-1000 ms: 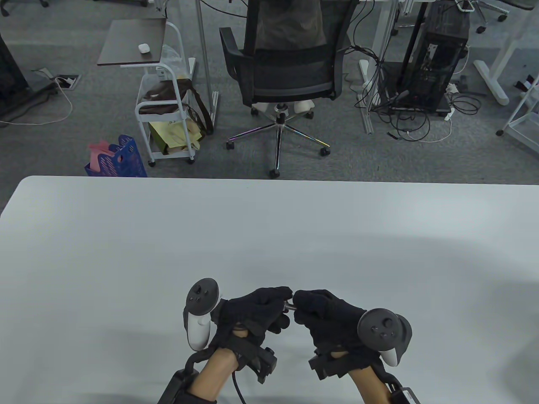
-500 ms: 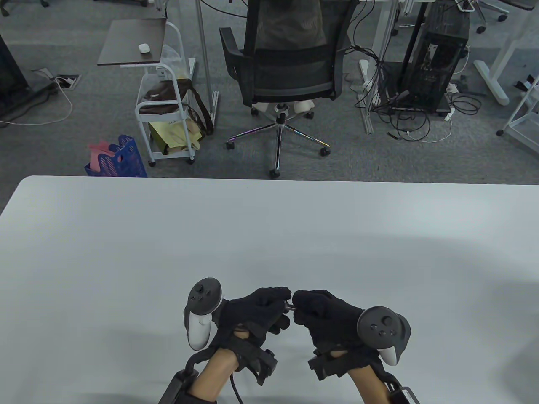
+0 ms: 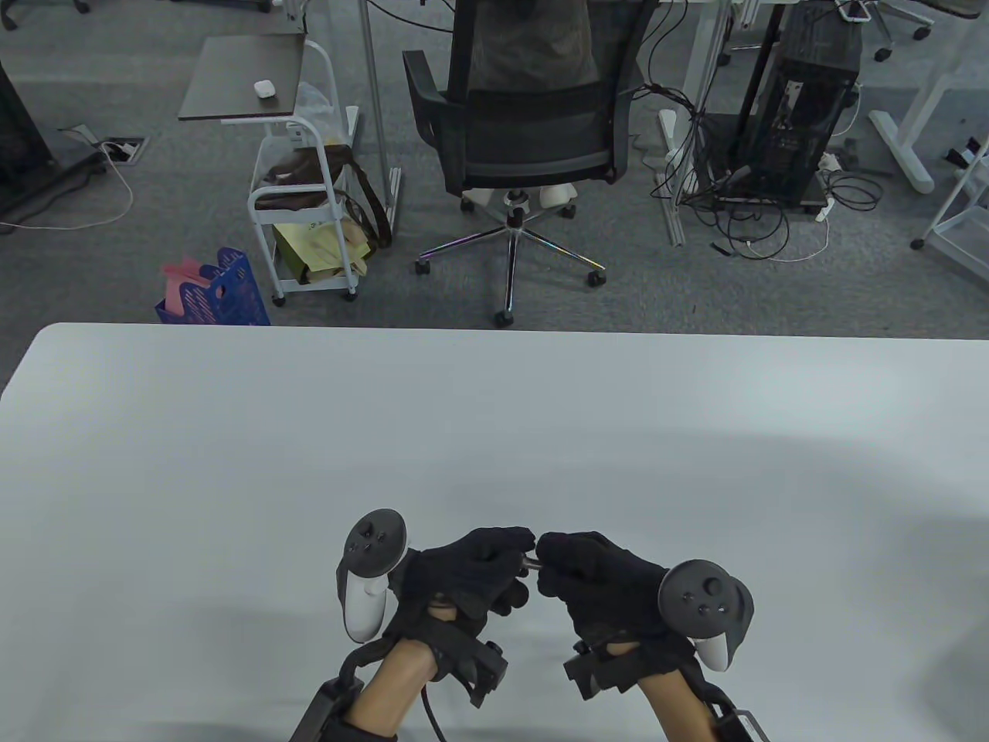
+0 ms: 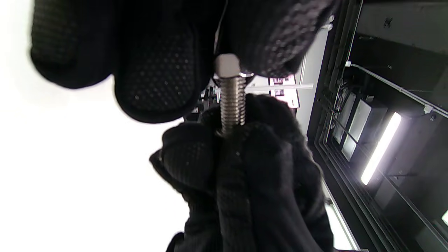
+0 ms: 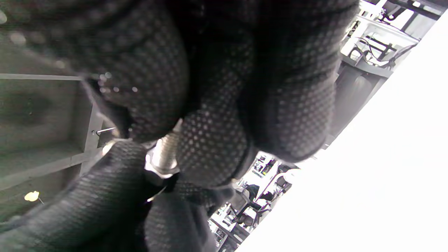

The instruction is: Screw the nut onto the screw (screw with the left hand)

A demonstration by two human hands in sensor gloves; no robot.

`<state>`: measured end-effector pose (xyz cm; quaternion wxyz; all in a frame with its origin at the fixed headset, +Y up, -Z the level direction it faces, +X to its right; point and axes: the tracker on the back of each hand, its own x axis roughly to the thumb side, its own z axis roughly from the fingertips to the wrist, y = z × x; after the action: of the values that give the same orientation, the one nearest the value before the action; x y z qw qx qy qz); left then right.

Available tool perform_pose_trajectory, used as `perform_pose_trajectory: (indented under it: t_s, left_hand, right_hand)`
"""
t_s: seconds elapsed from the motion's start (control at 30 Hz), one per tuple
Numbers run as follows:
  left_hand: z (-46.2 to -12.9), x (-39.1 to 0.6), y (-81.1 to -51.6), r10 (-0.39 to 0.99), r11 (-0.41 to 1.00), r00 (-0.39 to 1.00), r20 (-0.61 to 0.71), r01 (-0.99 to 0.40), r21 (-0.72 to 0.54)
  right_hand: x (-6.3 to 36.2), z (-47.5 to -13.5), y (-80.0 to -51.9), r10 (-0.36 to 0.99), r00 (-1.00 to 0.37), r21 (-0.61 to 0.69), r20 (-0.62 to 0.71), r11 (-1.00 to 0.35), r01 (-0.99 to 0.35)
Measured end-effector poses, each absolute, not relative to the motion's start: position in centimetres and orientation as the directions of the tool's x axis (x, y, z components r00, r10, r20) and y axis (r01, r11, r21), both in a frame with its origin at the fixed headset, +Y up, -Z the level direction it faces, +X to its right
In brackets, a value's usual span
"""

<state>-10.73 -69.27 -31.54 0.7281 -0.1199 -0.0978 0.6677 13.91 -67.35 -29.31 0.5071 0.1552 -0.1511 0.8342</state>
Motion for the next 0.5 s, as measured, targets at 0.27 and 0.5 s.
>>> perform_pose_trajectory:
  t_s: [0.27, 0.5]
  left_hand:
    - [-31.55, -10.42, -69.04, 0.994, 0.092, 0.106, -0.017, -0.919, -0.384]
    - [-31.50, -10.68, -68.98, 0.995, 0.095, 0.102, -0.005, -0.942, -0.321]
  right_hand:
    - [14.12, -29.46, -67.51, 0.814, -0.423, -0.089, 0.398, -0.424, -0.901]
    - [13.79, -29.59, -67.90, 0.858, -0.369, -0.019, 0.356, -0.388, -0.921]
